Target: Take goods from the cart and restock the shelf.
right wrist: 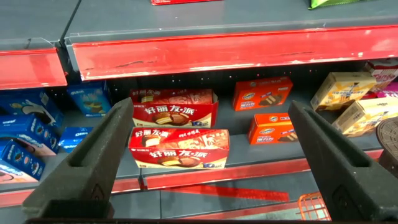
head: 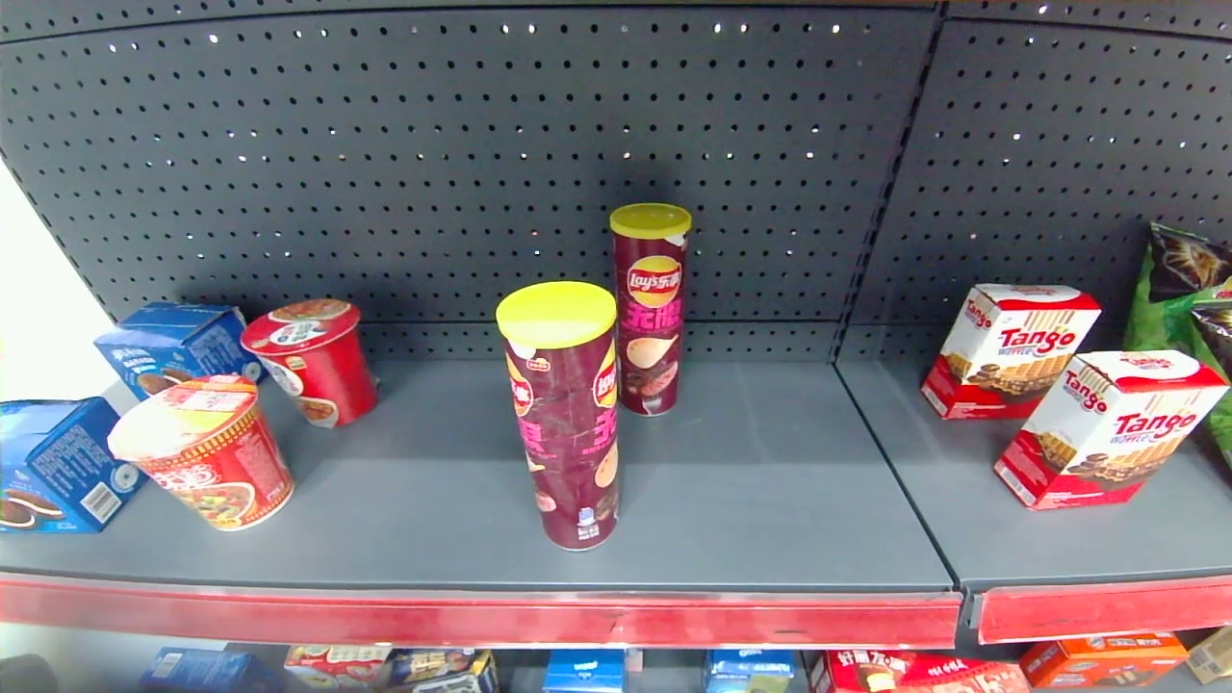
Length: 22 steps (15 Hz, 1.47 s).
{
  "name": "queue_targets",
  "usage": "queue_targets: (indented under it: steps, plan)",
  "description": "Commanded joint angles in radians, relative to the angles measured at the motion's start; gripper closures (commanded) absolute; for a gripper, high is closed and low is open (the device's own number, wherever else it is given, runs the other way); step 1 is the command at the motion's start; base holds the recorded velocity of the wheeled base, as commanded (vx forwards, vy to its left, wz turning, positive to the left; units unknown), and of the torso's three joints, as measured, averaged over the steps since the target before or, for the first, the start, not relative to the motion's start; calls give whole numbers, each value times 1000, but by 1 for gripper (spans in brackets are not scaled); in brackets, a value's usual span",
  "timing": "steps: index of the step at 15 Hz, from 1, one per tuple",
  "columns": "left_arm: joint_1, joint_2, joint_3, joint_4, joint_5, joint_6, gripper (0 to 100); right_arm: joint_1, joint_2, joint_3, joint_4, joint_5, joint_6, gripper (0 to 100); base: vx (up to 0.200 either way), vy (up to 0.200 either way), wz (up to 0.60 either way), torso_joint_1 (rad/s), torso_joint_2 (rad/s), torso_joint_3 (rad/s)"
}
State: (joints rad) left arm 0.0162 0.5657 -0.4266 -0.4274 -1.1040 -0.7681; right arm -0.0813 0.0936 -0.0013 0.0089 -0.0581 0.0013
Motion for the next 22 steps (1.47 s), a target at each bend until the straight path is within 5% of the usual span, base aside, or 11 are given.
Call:
queue_targets:
  steps: [1, 2, 3, 5, 10, 11, 13, 17, 18, 19, 22]
  plan:
    - [7, -4, -4, 7, 1, -16, 0, 0, 1, 1, 0, 0, 0, 0, 0, 0, 0, 0, 0, 0]
    - [8, -4, -6, 7, 1, -20, 0, 0, 1, 0, 0, 0, 0, 0, 0, 0, 0, 0, 0, 0]
    - [31, -4, -43, 18, 38, -165, 0, 0, 1, 0, 0, 0, 0, 0, 0, 0, 0, 0, 0, 0]
    - [31, -4, -93, 61, 188, -312, 0, 0, 1, 0, 0, 0, 0, 0, 0, 0, 0, 0, 0, 0]
    - [34, -3, -120, 233, 452, -313, 0, 0, 1, 0, 0, 0, -1, 0, 0, 0, 0, 0, 0, 0]
    - [47, -3, -121, 380, 671, -178, 0, 0, 1, 0, 0, 0, 0, 0, 0, 0, 0, 0, 0, 0]
    - [50, -4, -118, 429, 828, -14, 0, 0, 1, 1, 0, 0, -1, 0, 0, 0, 0, 0, 0, 0]
    - [59, -3, -106, 314, 837, 579, 0, 0, 1, 0, 0, 0, -1, 0, 0, 0, 0, 0, 0, 0]
    - [59, -3, -92, 312, 825, 668, 0, 0, 1, 1, 0, 0, -1, 0, 0, 0, 0, 0, 0, 0]
    - [62, -1, -17, 303, 771, 831, 0, 0, 1, 0, 0, 0, 0, 0, 0, 0, 0, 0, 0, 0]
    - [64, 69, 37, 273, 579, 898, 0, 0, 1, 0, 0, 0, 0, 0, 0, 0, 0, 0, 0, 0]
